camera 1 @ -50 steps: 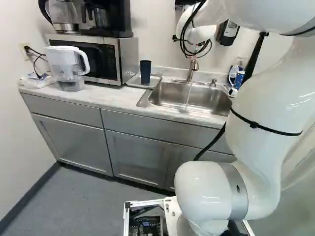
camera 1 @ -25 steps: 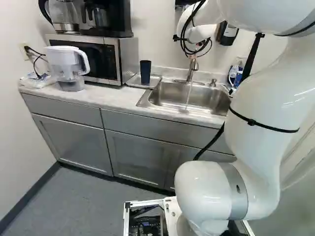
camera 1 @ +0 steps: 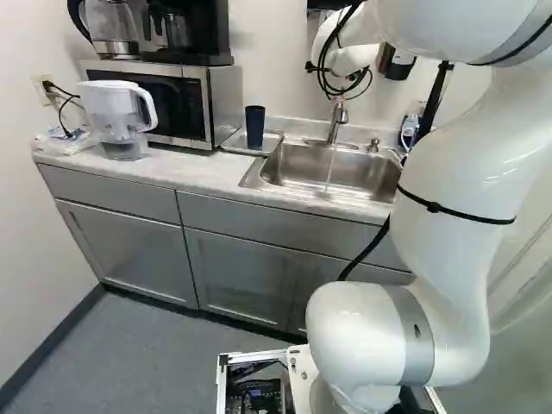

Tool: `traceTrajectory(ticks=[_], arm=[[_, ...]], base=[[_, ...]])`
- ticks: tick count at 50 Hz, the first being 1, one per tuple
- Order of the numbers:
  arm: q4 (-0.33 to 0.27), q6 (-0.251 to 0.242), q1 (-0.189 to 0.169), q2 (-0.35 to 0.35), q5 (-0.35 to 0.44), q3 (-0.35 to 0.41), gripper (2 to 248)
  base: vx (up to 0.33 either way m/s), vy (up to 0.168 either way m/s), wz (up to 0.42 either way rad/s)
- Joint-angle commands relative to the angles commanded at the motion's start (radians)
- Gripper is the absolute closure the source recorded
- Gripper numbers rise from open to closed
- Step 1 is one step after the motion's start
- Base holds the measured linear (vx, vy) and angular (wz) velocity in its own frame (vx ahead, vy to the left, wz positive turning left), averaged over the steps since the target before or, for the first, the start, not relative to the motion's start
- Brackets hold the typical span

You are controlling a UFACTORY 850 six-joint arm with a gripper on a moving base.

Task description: Rinse the cup and place it in the tray

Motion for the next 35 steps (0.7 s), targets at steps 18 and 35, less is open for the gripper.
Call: traceTrajectory(ticks=[18, 35], arm=[[0.000, 0.000, -0.001, -0.024, -0.006, -0.026, 3], [0.000, 0.000, 0.000, -0.048, -0.033, -0.053, 3]], base=[[0.000, 0.000, 0.000], [0.000, 0.000, 0.000]])
